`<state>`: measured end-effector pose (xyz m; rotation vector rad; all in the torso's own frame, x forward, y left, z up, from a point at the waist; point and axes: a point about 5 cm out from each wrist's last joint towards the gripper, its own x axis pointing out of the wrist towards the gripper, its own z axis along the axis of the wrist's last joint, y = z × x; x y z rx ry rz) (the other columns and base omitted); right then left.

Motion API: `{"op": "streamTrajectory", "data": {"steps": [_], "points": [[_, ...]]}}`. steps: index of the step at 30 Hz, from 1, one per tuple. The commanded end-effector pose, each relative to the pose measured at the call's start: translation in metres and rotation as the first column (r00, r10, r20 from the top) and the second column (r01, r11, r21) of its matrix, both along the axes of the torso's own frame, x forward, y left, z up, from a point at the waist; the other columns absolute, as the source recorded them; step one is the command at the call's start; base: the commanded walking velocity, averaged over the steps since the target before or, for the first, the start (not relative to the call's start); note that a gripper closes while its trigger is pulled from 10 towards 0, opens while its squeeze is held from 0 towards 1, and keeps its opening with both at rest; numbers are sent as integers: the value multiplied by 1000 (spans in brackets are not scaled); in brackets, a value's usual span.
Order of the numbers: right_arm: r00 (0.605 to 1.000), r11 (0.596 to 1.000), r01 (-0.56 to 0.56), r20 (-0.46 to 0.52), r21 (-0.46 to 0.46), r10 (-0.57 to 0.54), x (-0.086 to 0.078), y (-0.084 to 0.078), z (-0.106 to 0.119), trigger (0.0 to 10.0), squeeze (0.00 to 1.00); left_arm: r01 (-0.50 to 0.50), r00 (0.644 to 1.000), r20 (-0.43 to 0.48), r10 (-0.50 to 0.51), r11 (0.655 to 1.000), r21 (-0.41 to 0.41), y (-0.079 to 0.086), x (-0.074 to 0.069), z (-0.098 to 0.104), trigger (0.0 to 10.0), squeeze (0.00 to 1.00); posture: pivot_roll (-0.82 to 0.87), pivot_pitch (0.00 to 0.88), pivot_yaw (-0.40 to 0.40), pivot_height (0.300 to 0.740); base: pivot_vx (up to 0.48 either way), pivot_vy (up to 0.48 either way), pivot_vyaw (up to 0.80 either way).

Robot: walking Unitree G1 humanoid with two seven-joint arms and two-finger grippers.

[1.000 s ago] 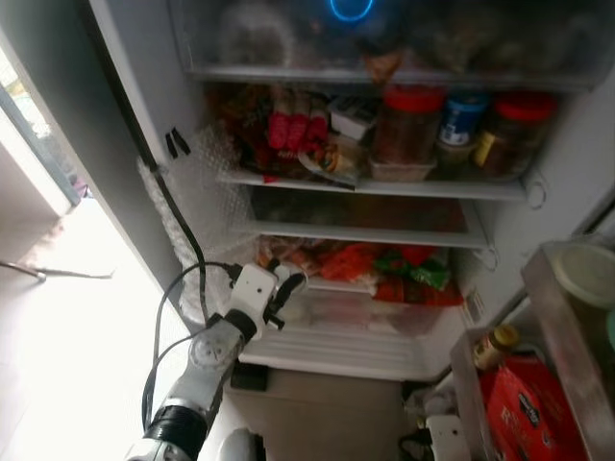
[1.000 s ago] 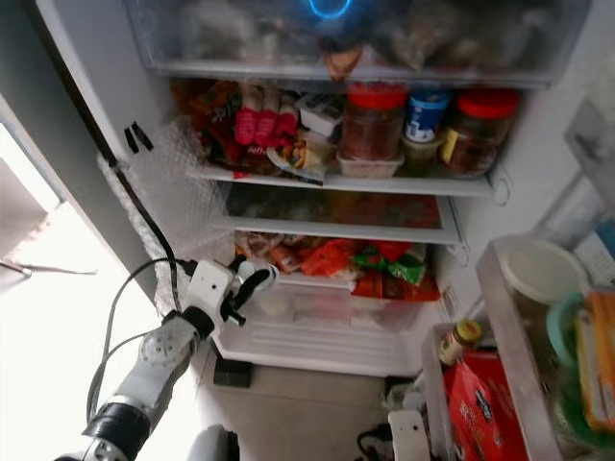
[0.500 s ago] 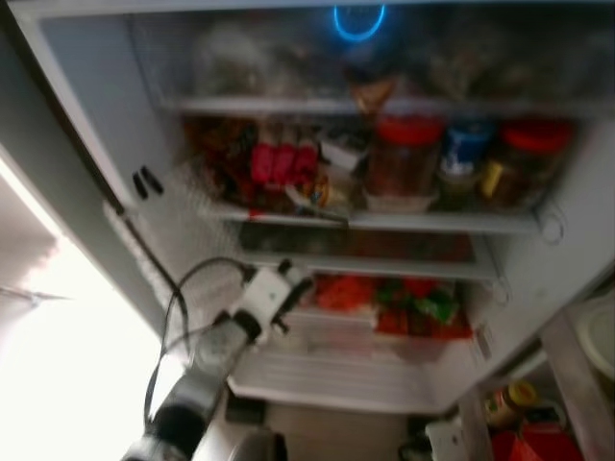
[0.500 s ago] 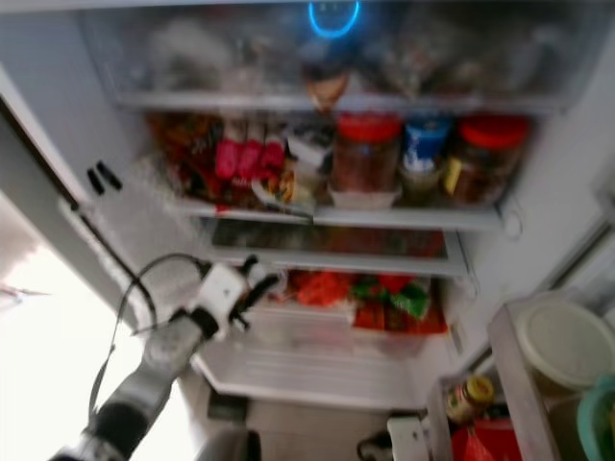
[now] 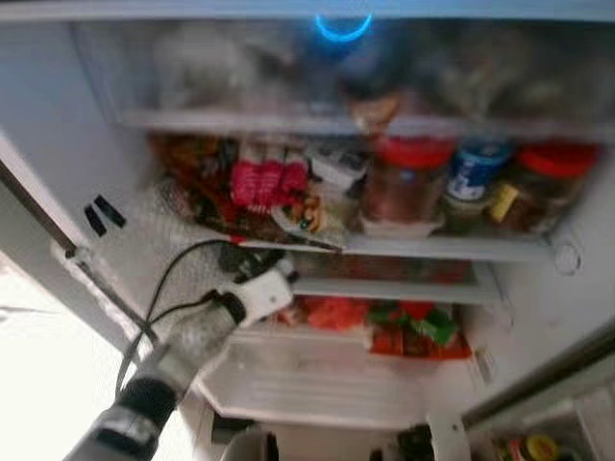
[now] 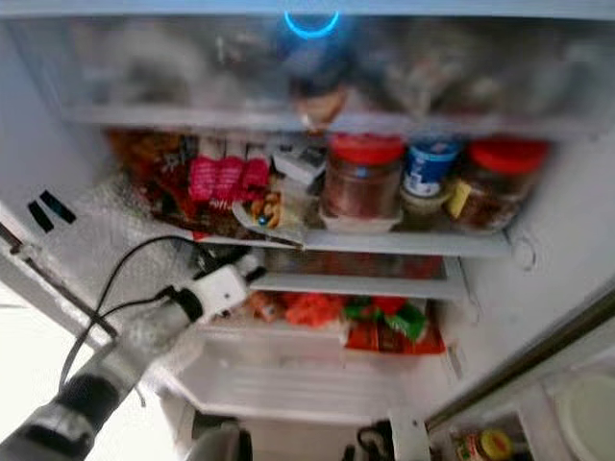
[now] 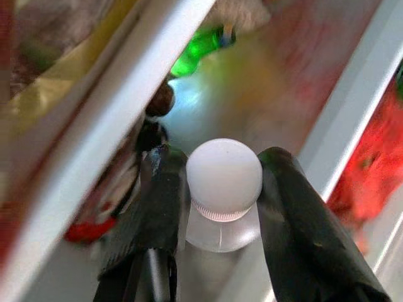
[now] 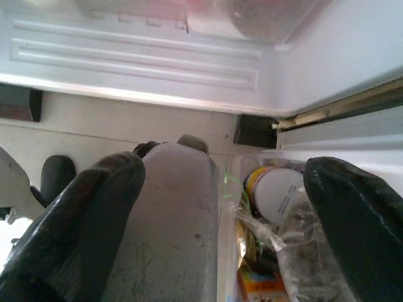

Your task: Restocking fridge

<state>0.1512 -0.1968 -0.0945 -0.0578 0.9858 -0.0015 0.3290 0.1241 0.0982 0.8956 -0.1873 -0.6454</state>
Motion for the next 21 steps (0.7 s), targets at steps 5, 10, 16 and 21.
{"op": "streamTrajectory", "data": {"steps": [5,10,16,21], "points": [[991,1000,9,-134,20,-6,-32,5,-13,10000,0,27,999,-52,-15,971,238,12,-8,-33,10000,0,9,94,29,655,0,0,0],[991,1000,15,-130,20,-12,-32,5,-13,10000,0,8,998,-57,14,932,364,22,-6,-43,10000,0,5,96,29,655,0,0,0],[992,1000,14,-129,22,-11,-32,6,-13,10000,0,-82,994,-29,108,875,477,30,3,-49,10000,0,1,99,28,655,0,0,0],[991,1000,15,-132,24,-11,-34,6,-14,10000,0,-142,986,-3,166,851,506,33,7,-49,10000,0,-1,105,26,655,0,0,0]]}}
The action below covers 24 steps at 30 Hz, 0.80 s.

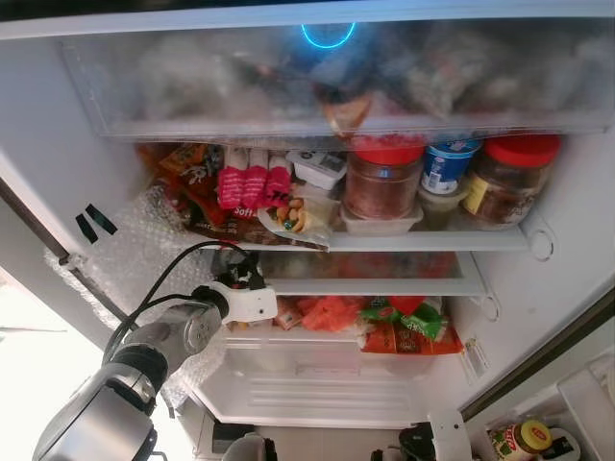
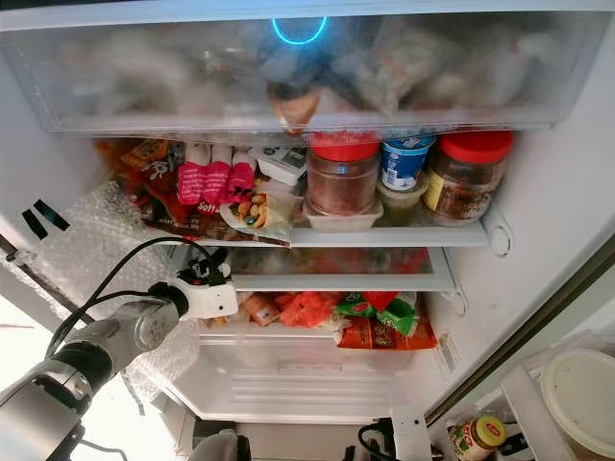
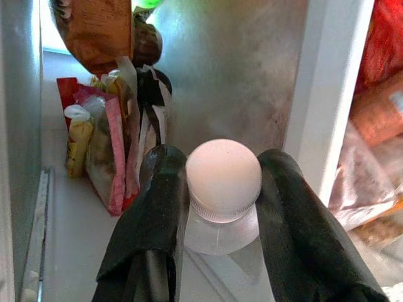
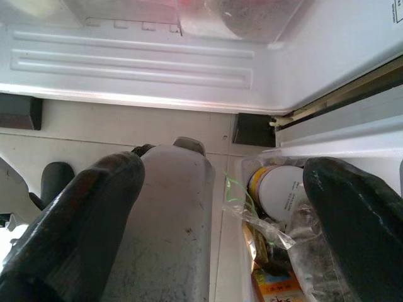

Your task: Restocking fridge

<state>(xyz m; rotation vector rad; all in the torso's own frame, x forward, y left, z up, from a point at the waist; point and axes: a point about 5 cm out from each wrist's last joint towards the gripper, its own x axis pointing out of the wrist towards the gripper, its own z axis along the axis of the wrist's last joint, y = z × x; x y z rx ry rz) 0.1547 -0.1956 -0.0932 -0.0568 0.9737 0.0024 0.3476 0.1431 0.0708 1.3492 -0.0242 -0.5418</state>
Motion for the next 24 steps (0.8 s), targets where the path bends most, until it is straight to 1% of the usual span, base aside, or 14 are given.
{"op": "streamTrajectory", "data": {"steps": [1,4,5,6,7,9,12,13,14,15,17,20,23,24], "points": [[989,1000,19,-145,21,-15,-38,5,-15,10000,0,-46,994,-96,53,996,76,13,-11,-22,10000,0,-2,105,26,655,0,0,0],[989,1000,21,-150,16,-18,-40,2,-15,10000,0,-66,991,-109,72,996,58,12,-11,-23,10000,0,-1,107,27,655,0,0,0],[988,1000,21,-151,15,-19,-40,1,-15,10000,0,-91,988,-123,94,995,31,13,-11,-24,10000,494,-2,108,29,655,0,0,0],[988,1000,21,-151,14,-19,-40,1,-15,10000,0,-109,985,-132,109,994,13,13,-11,-24,10000,494,-3,107,30,655,0,0,0],[988,1000,20,-152,13,-18,-40,1,-15,10000,0,-116,984,-133,116,993,6,13,-11,-24,10000,1000,-6,108,30,655,0,0,0],[988,1000,18,-151,13,-16,-40,1,-15,10000,0,-126,983,-134,124,992,-6,13,-11,-24,10000,1000,-9,110,29,655,0,0,0],[989,1000,16,-149,13,-14,-39,3,-15,10000,0,-199,971,-160,178,972,-127,14,-7,-19,10000,1000,-5,109,29,655,0,0,0],[989,1000,16,-149,13,-14,-39,3,-15,10000,0,-199,971,-160,178,972,-127,14,-7,-19,10000,1000,-5,109,29,655,0,0,0],[989,1000,15,-149,13,-12,-38,3,-15,10000,0,-232,965,-167,203,956,-179,15,-4,-15,10000,1000,-5,108,29,655,0,0,0],[989,1000,15,-149,13,-12,-38,3,-15,10000,0,-232,965,-167,203,956,-179,15,-4,-15,10000,1000,-5,108,29,655,0,0,0],[989,1000,11,-149,13,-9,-38,4,-15,10000,0,-258,960,-177,216,930,-261,16,0,-8,10000,1000,-2,108,28,655,0,0,0],[989,1000,9,-150,12,-7,-38,5,-15,10000,0,-251,963,-174,205,919,-306,14,3,-3,10000,1000,-2,107,28,655,0,0,0],[989,1000,9,-151,12,-7,-38,5,-15,10000,0,-243,967,-157,202,919,-310,14,4,0,10000,1000,-2,107,28,655,0,0,0],[989,1000,11,-151,12,-9,-39,4,-15,10000,0,-243,968,-148,204,910,-336,13,6,4,10000,1000,-6,109,28,655,0,0,0]]}}
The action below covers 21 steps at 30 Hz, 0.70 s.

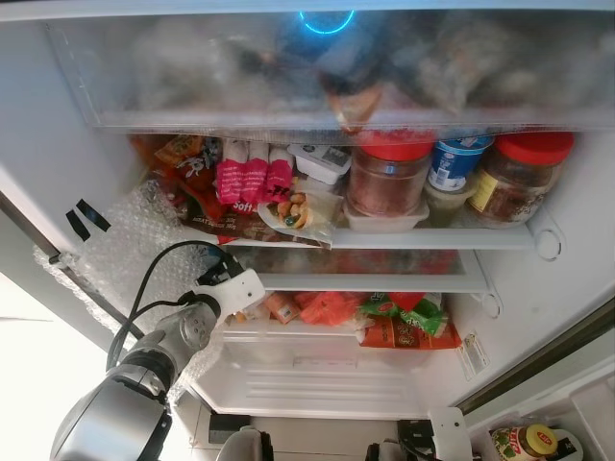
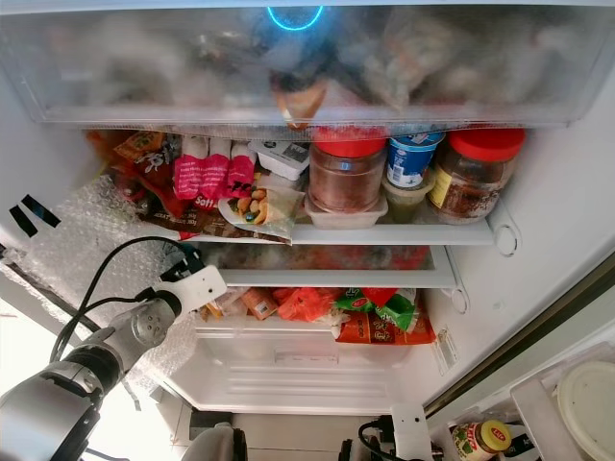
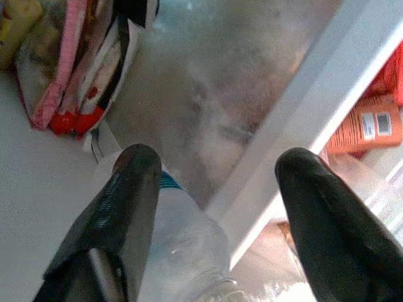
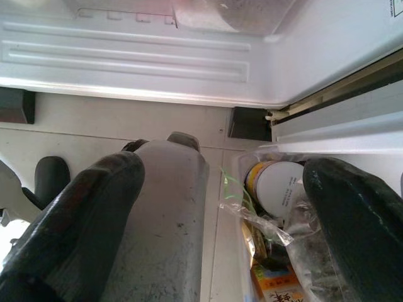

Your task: Restocking fridge

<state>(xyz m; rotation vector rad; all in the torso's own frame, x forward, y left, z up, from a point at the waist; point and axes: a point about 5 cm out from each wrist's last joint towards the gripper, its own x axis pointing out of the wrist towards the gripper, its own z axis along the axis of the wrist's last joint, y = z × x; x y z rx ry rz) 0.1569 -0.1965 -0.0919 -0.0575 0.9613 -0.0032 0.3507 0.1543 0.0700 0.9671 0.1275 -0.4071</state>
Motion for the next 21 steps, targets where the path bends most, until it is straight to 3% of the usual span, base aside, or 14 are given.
{"op": "streamTrajectory", "data": {"steps": [1,4,6,7,8,9,11,17,18,19,21], "points": [[987,1000,8,-163,15,-6,-41,5,-17,10000,0,-10,1000,15,10,1000,-25,2,4,6,10000,1000,-6,109,28,655,0,0,0],[986,1000,8,-165,14,-5,-42,4,-17,10000,0,37,999,-9,-38,994,-105,-6,4,10,10000,1000,1,110,26,655,0,0,0],[986,1000,6,-166,13,-4,-42,3,-17,10000,0,31,994,-94,-58,965,-260,-10,0,6,10000,1000,5,110,27,655,0,0,0],[986,1000,6,-166,13,-4,-42,3,-17,10000,0,31,994,-94,-58,965,-260,-10,0,6,10000,1000,5,110,27,655,0,0,0],[986,1000,7,-166,13,-4,-42,3,-17,10000,0,-12,987,-147,-58,900,-437,-12,-2,4,10000,800,3,108,29,655,0,0,0],[986,1000,7,-166,14,-4,-42,3,-17,10000,0,-23,985,-160,-63,875,-484,-13,-3,3,10000,0,3,108,29,655,0,0,0],[986,1000,4,-164,16,-2,-42,3,-17,10000,0,-4,975,-185,-124,821,-571,-17,-10,-1,10000,0,5,110,30,655,0,0,0],[986,1000,0,-164,18,3,-41,4,-17,10000,0,34,974,-161,-160,805,-592,-19,-12,0,10000,0,15,112,26,655,0,0,0],[986,1000,-7,-165,18,10,-41,5,-17,10000,0,42,976,-143,-167,780,-624,-18,-11,4,10000,0,20,112,28,655,0,0,0],[986,1000,-7,-165,18,10,-41,5,-17,10000,0,42,976,-143,-167,780,-624,-18,-11,4,10000,0,20,112,28,655,0,0,0],[986,1000,-9,-168,20,12,-40,7,-17,10000,0,3,984,-129,-125,727,-686,-13,-12,5,10000,0,23,109,31,655,0,0,0]]}}
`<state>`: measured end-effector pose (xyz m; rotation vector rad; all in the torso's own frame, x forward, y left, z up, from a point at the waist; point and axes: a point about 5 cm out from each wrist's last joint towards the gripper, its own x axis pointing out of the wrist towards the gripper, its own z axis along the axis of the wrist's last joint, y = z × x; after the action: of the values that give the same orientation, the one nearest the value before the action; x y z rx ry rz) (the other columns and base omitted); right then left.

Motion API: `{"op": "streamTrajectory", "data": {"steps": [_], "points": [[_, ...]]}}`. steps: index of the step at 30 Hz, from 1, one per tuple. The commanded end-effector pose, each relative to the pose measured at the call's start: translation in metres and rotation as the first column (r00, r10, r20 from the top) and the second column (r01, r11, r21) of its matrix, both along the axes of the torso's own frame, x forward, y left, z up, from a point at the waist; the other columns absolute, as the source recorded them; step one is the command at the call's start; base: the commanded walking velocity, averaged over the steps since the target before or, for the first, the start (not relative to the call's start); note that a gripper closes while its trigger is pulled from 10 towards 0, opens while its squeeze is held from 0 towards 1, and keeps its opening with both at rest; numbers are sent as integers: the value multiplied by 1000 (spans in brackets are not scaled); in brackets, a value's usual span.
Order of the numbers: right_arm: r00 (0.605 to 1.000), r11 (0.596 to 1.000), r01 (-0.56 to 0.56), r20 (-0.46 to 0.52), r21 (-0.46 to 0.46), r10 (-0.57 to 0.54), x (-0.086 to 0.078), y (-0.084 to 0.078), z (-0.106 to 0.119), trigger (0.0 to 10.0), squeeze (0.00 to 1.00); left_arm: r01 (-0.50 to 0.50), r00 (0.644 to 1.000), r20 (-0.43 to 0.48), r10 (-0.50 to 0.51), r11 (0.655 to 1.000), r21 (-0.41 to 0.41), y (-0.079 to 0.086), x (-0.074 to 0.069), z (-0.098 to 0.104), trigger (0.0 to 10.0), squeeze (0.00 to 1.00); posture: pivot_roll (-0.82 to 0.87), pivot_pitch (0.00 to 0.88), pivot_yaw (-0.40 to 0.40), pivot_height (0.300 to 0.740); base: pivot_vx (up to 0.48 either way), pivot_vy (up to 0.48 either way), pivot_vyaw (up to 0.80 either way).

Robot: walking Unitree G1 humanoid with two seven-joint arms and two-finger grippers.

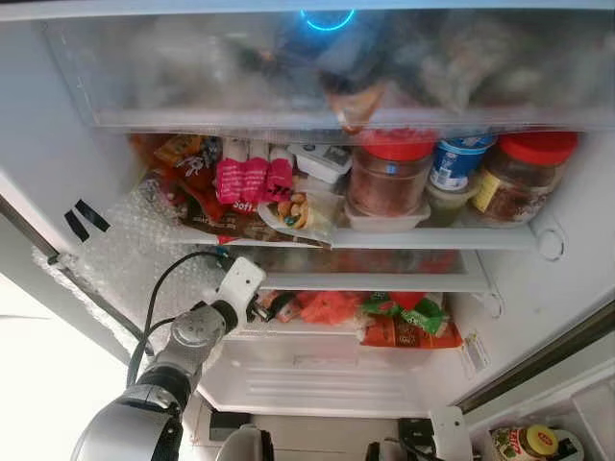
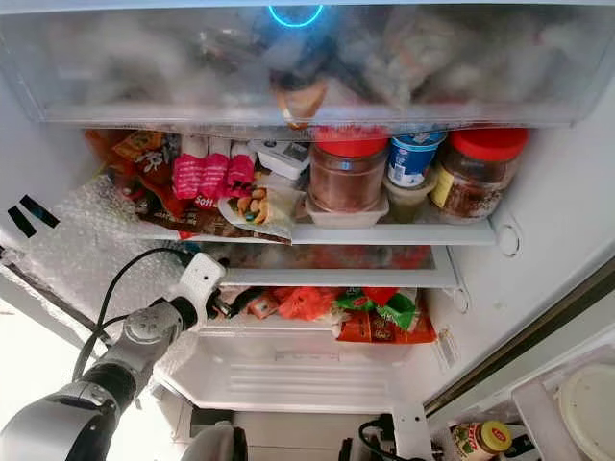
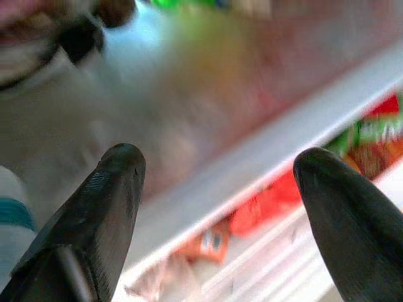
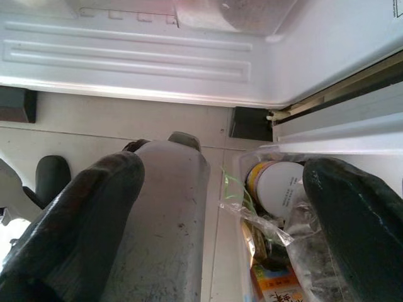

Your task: Restocking fridge

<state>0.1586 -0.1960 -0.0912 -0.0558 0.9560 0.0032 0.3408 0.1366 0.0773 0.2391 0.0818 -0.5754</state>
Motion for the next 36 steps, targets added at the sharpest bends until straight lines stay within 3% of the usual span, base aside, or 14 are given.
{"op": "streamTrajectory", "data": {"steps": [1,4,9,15,22,26,36], "points": [[985,1000,-5,-174,15,8,-42,7,-18,10000,0,-36,999,-13,35,998,-55,5,-3,-3,10000,0,23,109,31,655,0,0,0],[985,1000,-2,-174,20,5,-42,8,-18,10000,0,8,1000,-16,-9,998,-65,4,-16,-13,10000,0,24,109,31,655,0,0,0],[986,999,29,-163,16,-27,-42,7,-17,10000,0,79,995,69,-77,997,-25,-3,-35,-15,10000,0,29,108,31,655,0,0,0],[988,999,46,-146,4,-45,-36,0,-15,10000,0,-3,987,162,8,1000,-29,0,-48,-9,10000,0,30,106,32,655,0,0,0],[989,999,42,-145,-2,-41,-36,-1,-15,10000,0,-92,985,139,100,994,-63,6,-59,-15,10000,0,26,109,32,655,0,0,0],[988,999,39,-149,-4,-40,-39,-2,-15,10000,0,-197,971,131,202,979,-49,18,-61,-16,10000,0,29,111,31,655,0,0,0],[987,999,36,-155,-5,-37,-41,-2,-16,10000,0,-245,964,103,247,969,-29,20,-67,-21,10000,0,25,101,33,655,-287,0,0]]}}
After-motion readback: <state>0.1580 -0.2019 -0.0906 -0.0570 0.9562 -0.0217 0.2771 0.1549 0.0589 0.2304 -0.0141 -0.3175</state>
